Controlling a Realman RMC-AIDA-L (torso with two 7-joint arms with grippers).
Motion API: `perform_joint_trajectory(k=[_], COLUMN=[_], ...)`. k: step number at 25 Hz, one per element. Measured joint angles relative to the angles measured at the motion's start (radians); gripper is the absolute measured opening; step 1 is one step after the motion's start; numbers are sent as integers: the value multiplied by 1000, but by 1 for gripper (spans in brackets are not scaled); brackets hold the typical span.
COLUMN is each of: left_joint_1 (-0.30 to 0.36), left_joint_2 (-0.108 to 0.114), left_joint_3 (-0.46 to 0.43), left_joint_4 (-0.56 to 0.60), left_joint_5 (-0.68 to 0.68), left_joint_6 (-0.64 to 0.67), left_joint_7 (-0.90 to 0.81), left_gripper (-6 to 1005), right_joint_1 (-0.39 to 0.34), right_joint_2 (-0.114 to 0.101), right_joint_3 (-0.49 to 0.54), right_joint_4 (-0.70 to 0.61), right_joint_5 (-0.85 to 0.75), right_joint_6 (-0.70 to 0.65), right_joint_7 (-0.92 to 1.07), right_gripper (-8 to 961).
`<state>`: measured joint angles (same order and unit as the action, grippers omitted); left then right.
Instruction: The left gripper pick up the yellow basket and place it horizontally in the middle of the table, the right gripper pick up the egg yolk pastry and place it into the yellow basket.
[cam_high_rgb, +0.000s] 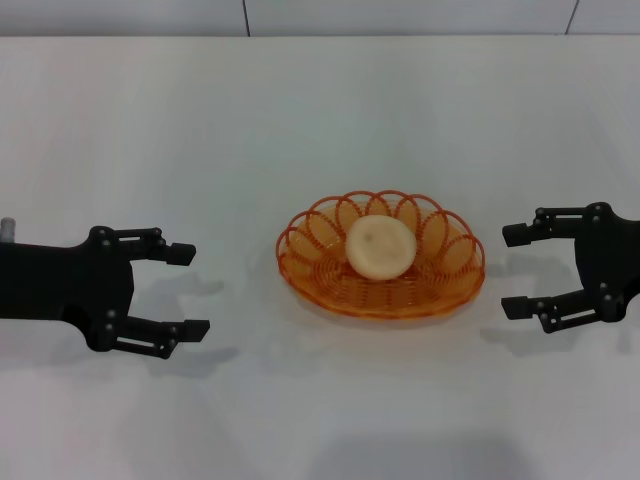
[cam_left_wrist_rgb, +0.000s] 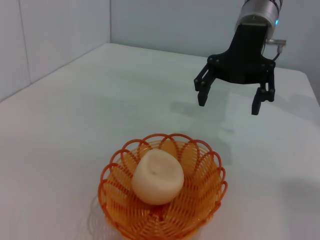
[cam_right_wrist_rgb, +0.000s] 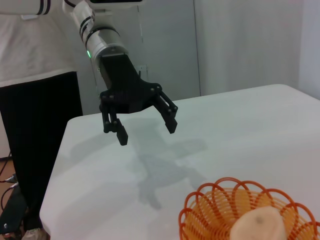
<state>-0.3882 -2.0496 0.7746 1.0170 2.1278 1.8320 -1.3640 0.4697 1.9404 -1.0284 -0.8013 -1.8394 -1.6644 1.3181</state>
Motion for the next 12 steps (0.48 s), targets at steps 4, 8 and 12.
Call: perform_joint_trajectory(k=[4, 8, 12], left_joint_1=[-3, -3, -3], left_joint_2=[0, 0, -3], left_joint_3=[0, 0, 0], left_joint_4=[0, 0, 0], left_joint_5=[3, 5, 5], left_joint_6=[-9, -10, -17], left_joint_7=[-10, -13, -13], left_gripper=[875, 875, 875], right_joint_1=[-1, -1, -2], right_joint_2=[2, 4, 7], right_joint_3=[1, 1, 1], right_joint_4=[1, 1, 1], right_joint_5=[0, 0, 0], right_joint_6=[7, 9, 14], right_joint_7=[-1, -3, -3], right_gripper=[847, 847, 847])
